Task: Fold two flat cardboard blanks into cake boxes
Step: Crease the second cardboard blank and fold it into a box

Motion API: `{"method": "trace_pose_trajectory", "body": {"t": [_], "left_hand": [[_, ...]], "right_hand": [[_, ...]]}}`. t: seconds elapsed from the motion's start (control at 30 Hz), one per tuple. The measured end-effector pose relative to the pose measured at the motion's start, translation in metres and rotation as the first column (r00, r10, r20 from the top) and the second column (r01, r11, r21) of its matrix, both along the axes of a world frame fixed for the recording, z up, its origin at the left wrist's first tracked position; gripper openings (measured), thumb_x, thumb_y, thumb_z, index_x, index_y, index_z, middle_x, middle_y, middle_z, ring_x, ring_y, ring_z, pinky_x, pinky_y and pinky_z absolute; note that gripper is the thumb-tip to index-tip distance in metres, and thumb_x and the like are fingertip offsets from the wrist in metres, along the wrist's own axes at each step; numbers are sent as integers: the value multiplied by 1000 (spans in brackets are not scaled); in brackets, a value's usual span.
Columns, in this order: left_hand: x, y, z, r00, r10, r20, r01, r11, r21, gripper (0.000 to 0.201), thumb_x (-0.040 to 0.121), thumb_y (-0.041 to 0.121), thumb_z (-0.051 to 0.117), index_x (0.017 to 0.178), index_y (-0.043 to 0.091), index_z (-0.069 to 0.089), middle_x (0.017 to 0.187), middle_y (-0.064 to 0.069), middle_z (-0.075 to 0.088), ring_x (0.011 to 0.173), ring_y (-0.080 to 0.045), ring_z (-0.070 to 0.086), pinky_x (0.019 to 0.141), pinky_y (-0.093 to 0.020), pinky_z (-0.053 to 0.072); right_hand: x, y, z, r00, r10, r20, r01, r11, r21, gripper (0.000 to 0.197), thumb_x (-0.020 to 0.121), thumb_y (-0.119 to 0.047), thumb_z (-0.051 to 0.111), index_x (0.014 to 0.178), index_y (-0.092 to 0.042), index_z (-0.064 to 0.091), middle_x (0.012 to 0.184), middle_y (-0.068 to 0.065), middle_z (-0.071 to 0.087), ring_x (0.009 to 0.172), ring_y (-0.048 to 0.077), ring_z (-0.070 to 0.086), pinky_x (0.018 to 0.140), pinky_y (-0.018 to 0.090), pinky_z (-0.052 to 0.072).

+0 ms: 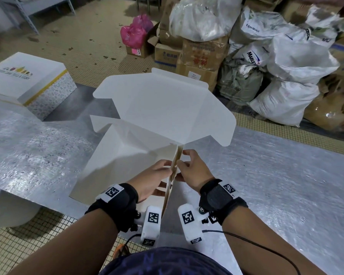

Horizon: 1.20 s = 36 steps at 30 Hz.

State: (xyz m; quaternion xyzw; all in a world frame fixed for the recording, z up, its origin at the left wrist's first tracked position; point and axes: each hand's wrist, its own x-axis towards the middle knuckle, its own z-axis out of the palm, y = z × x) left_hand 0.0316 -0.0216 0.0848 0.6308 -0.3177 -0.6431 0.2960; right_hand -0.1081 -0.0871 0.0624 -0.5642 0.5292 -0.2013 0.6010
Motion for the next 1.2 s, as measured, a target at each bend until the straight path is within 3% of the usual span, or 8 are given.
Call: {"method": "trace_pose_trajectory", "body": {"t": [0.27,0.43,0.5,0.6,0.67,0.8,1.03,1.2], "left_hand": [[-1,0,-2,999,-11,34,11,1000,-6,26,106,25,45,130,32,52,122,15,58,110,-4,51,79,-24,39],[0,1,-1,997,-34,73,33,999,11,27,104,29,48,129,37,55,125,15,59,118,-16,54,109,-42,42],[0,2,0,996,-57,73,56,998,12,32,104,28,49,134,36,53,125,15,61,119,-13,55,107,-40,46],[-1,4,3,993,-81,82,82,997,-5,32,105,30,48,136,35,49,122,18,59,107,-1,56,74,-17,52],[-1,5,5,991,-75,107,75,997,-3,28,104,32,49,131,39,47,118,19,57,100,3,55,62,-11,48],[0,5,7,988,-57,143,58,998,-4,37,100,36,55,137,37,51,125,14,61,109,-12,62,81,-27,56],[0,5,8,984,-54,170,60,998,-27,30,100,36,56,130,37,56,115,15,62,100,-10,63,85,-31,57],[10,7,10,982,-29,185,40,998,-54,26,100,36,54,125,37,59,119,11,61,102,-12,65,84,-32,57]], "right_hand": [[-2,6,-7,997,23,-76,-30,996,-87,34,96,-24,61,126,-23,46,95,7,72,82,23,72,85,46,58],[-5,4,-4,1000,-18,-2,17,999,-40,29,97,-20,61,123,-24,48,96,9,72,84,28,73,84,44,59],[-5,3,-2,999,-35,20,35,999,-36,29,98,-21,60,126,-22,51,99,11,70,86,28,73,84,41,60],[-6,3,-2,998,-48,46,49,998,-30,26,99,-21,59,124,-21,54,104,11,68,89,27,72,81,39,61],[-7,1,-2,996,-69,51,71,997,-37,22,98,-20,60,120,-20,57,106,10,68,87,27,72,79,39,62],[-8,0,-1,995,-88,57,90,995,-33,21,98,-17,61,118,-14,59,106,12,67,85,29,73,77,35,62],[-9,0,2,995,-100,26,101,994,-50,18,99,-23,59,116,-17,57,109,12,66,86,28,72,76,36,62],[-11,-1,12,984,-172,-36,165,974,-157,15,100,-30,54,112,-21,57,98,-4,61,78,27,72,75,38,61]]}}
